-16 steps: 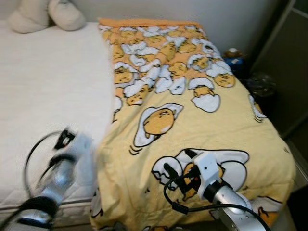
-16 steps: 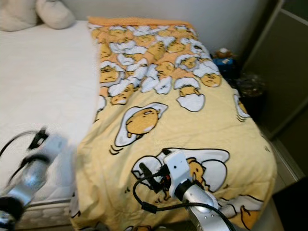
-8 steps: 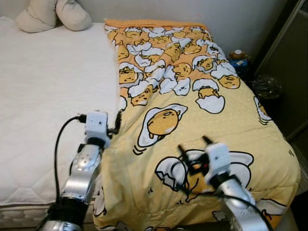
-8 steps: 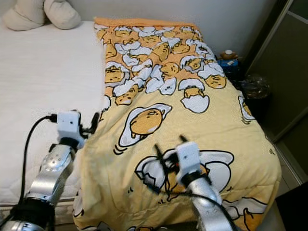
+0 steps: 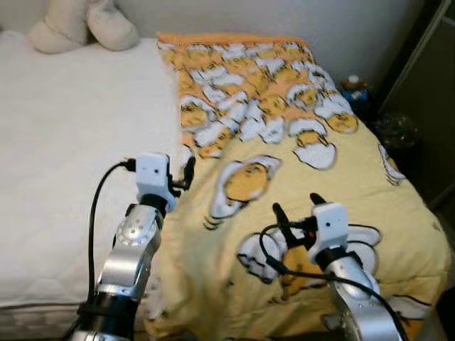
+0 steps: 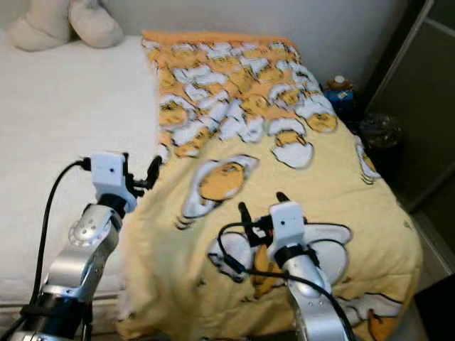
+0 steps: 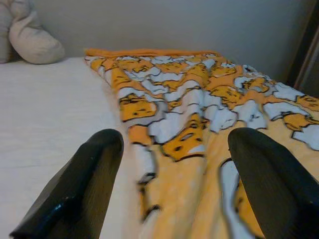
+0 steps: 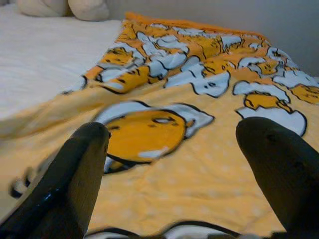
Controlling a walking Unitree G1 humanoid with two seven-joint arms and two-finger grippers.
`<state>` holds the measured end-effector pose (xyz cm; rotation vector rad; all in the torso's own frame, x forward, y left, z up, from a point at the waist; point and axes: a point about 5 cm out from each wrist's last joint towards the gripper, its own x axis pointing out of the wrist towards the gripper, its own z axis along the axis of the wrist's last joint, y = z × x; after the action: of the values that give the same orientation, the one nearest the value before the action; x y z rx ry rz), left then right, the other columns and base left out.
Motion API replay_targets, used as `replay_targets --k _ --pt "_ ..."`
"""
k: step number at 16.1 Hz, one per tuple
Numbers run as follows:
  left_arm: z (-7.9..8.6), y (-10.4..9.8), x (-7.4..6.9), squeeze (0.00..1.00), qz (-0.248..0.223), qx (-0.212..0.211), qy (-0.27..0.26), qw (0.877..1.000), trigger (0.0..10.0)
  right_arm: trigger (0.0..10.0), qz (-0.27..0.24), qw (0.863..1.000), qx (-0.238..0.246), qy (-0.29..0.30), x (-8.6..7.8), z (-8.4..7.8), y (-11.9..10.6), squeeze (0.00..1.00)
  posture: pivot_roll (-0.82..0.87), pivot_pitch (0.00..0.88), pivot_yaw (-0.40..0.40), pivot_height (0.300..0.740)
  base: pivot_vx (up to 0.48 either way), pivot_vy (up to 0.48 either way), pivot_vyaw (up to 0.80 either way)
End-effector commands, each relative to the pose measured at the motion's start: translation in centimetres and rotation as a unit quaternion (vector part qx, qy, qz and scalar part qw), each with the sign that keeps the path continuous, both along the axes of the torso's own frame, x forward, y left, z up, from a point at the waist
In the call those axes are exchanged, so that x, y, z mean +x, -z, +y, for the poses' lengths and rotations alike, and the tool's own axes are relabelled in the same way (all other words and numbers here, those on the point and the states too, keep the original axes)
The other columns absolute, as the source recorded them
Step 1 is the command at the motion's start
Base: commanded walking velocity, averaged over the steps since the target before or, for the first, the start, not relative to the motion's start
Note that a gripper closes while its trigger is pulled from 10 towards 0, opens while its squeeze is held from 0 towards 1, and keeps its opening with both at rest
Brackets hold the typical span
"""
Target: Clean up the room
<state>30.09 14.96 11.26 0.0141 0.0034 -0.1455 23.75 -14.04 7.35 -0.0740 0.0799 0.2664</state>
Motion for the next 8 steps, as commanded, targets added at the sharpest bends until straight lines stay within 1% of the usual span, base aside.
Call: replay_targets --k 1,2,3,5,8 --pt "0.4 -0.21 -0.18 0.0 0.002 0.011 -0.006 1.0 10.0 10.0 -0.004 1.0 -0.004 -0.003 0.22 0.28 -0.04 0.0 -0.03 0.008 -0.049 0.74 0.0 0.48 -0.75" --pt "0.38 -0.16 -0.26 0.0 0.001 0.016 -0.007 1.0 10.0 10.0 -0.008 1.0 -0.005 -0.001 0.26 0.2 -0.08 0.0 -0.03 0.009 -0.049 0.74 0.0 0.48 0.0" --pt "0.36 -0.15 -0.35 0.0 -0.002 0.03 -0.006 1.0 10.0 10.0 -0.006 1.0 -0.006 0.001 0.31 0.11 0.0 0.0 -0.02 0.009 -0.049 0.74 0.0 0.48 0.0" --pt "0.27 0.18 -0.45 0.0 0.01 0.036 -0.006 0.999 10.0 10.0 -0.005 1.0 -0.007 0.0 0.33 0.13 0.07 0.0 -0.02 0.009 -0.046 0.74 0.0 0.0 0.0" --pt "0.19 0.29 -0.53 0.0 0.013 0.042 -0.005 0.999 10.0 10.0 -0.003 1.0 -0.006 -0.004 0.19 0.31 0.18 0.0 -0.03 0.003 -0.045 0.74 0.0 0.0 0.0"
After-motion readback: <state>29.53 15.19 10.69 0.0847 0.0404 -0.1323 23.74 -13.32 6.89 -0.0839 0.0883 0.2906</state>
